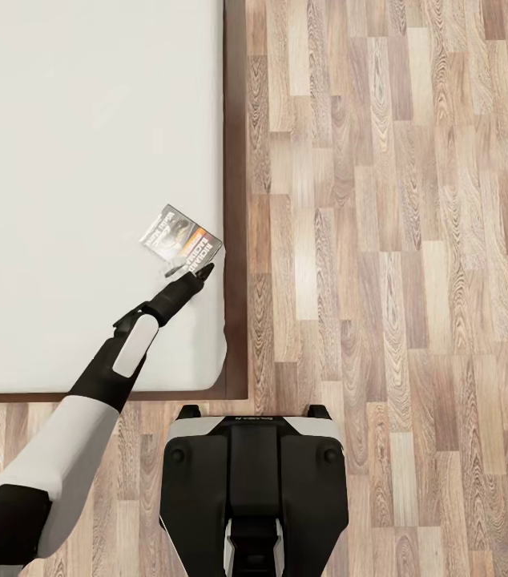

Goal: In the bedroom, move the book from the bed onto either nightstand, and place the two sandals side by side next to the bed.

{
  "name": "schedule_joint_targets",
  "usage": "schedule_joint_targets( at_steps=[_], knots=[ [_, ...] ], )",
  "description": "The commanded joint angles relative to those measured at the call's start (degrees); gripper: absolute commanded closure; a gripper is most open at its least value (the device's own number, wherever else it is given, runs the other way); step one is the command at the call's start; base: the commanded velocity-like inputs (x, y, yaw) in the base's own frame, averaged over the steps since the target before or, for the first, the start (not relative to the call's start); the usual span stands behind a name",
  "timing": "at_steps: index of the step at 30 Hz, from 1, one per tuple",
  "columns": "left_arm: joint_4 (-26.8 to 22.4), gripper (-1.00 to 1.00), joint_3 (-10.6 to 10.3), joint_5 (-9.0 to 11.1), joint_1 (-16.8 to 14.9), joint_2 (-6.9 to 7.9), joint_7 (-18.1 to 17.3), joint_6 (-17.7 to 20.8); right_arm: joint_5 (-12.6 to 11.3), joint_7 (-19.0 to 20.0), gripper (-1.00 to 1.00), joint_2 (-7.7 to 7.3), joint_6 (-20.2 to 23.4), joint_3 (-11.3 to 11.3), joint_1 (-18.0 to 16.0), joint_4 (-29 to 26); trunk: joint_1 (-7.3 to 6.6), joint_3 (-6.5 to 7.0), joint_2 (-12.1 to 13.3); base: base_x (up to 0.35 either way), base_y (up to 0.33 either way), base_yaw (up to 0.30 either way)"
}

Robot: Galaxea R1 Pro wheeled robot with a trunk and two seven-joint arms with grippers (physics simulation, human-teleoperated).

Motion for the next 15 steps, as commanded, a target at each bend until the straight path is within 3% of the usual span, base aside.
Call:
schedule_joint_targets(
  at_steps=[1, 15],
  knots=[
    [0.0, -1.00, -0.1, 0.5, 0.0, 0.03, 0.0, 0.2, -0.6, 0.2, -1.00, 0.01, -0.2, 0.5, 0.0, 0.1, 0.04, -0.05, -0.1, 0.000, 0.000, 0.000],
    [0.0, -1.00, -0.1, 0.5, -0.2, 0.01, 0.7, 0.2, -0.6, 0.2, -1.00, 0.03, -0.2, 0.5, 0.0, 0.1, 0.04, -0.05, -0.1, 0.000, 0.000, 0.000]
  ],
)
